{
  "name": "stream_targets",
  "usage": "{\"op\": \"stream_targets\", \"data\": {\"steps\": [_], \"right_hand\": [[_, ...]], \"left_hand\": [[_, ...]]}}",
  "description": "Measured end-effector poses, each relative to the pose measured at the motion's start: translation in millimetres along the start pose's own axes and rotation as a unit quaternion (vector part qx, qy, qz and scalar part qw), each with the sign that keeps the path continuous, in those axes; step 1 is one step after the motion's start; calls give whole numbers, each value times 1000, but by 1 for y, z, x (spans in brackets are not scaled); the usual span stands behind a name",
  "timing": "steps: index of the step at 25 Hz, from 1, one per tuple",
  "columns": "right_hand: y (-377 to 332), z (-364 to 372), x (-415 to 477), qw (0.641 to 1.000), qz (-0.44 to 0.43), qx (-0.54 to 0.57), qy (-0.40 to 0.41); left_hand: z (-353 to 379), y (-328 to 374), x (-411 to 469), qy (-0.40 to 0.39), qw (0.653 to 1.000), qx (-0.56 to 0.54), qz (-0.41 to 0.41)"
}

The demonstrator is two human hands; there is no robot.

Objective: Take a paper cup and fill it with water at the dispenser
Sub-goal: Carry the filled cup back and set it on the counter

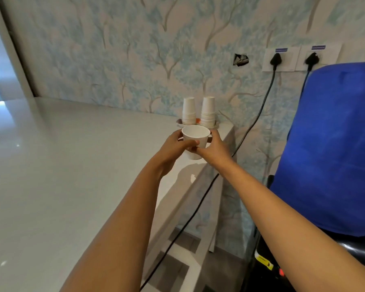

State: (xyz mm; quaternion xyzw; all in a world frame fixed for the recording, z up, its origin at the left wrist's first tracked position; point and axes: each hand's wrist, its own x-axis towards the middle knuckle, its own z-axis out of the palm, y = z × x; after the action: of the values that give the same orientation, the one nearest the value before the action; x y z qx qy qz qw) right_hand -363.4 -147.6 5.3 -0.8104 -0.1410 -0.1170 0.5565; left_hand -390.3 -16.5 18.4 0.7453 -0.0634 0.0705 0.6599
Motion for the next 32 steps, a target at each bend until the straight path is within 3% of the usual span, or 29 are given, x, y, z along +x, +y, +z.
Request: {"op": "stream_targets", "data": {"steps": [18, 32], "right_hand": [[15, 97, 41, 985, -2, 8, -170], [24, 110, 52, 981, 7, -6, -194]], "left_hand": [[-74, -35, -6, 135, 987, 46, -77], [-77, -45, 5, 150, 980, 67, -110]]}}
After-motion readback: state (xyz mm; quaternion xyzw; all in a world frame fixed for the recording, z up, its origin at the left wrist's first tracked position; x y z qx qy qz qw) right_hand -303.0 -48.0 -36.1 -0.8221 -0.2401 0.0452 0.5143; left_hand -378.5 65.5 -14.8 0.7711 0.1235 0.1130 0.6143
